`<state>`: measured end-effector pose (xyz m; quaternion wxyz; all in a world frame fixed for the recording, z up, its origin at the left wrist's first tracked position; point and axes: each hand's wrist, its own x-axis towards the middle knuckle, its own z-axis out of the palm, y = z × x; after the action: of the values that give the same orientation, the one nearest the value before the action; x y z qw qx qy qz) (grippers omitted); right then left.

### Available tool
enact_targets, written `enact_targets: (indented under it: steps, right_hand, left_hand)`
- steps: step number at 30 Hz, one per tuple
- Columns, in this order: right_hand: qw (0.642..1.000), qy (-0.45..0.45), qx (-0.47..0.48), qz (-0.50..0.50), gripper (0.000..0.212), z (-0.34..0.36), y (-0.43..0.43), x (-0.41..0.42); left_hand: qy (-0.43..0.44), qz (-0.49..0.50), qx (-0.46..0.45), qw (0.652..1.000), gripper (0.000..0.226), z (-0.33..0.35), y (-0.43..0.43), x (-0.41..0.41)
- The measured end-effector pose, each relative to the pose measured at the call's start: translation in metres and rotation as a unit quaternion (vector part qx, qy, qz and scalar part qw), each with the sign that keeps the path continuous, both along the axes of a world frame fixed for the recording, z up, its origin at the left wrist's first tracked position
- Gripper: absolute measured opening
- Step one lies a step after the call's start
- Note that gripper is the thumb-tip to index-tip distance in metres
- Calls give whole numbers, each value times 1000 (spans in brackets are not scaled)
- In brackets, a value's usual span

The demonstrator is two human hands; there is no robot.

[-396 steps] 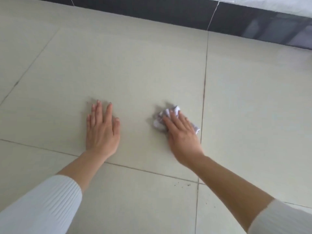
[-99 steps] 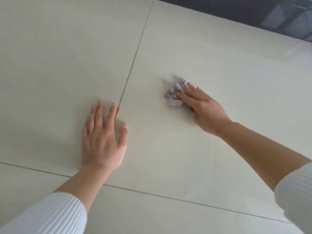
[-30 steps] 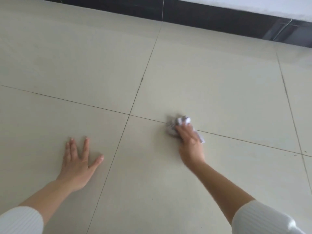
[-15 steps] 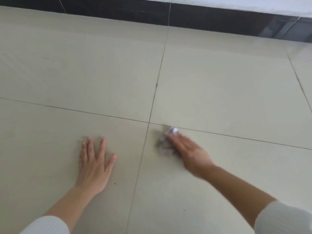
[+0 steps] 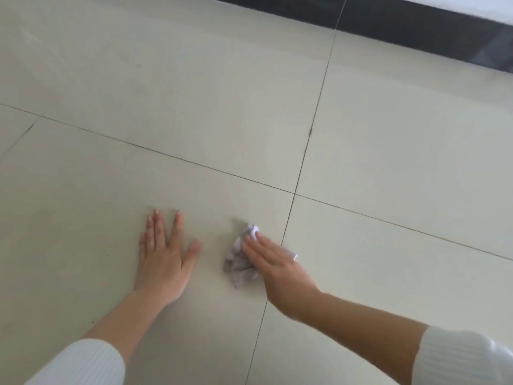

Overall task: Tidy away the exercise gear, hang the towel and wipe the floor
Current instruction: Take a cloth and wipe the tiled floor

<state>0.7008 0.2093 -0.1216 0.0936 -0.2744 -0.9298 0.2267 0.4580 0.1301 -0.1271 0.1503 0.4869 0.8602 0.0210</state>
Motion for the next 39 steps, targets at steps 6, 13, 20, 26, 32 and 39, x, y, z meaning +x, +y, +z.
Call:
enact_targets:
  steps: [6, 13, 20, 26, 32, 39]
  right_hand:
    - [946, -29, -23, 321, 55, -4, -52, 14]
    - [994, -8, -8, -107, 63, 2, 83, 28]
    - [917, -65, -53, -390, 76, 12, 171, -37]
    - [971, -35, -34, -233, 83, 8, 120, -100]
    - [995, -64, -54, 46, 73, 14, -19, -108]
    - [983, -120, 31, 133, 46, 27, -19, -96]
  left_hand:
    - [-18, 11, 22, 1000, 80, 2, 2, 4]
    - [8, 18, 31, 999, 72, 0, 6, -28]
    - [52, 8, 47, 997, 65, -1, 64, -92]
    - [38, -7, 99, 994, 67, -12, 80, -96]
    - [27, -2, 117, 993, 63, -4, 80, -94]
    - [9, 2, 90, 996, 65, 4, 84, -95]
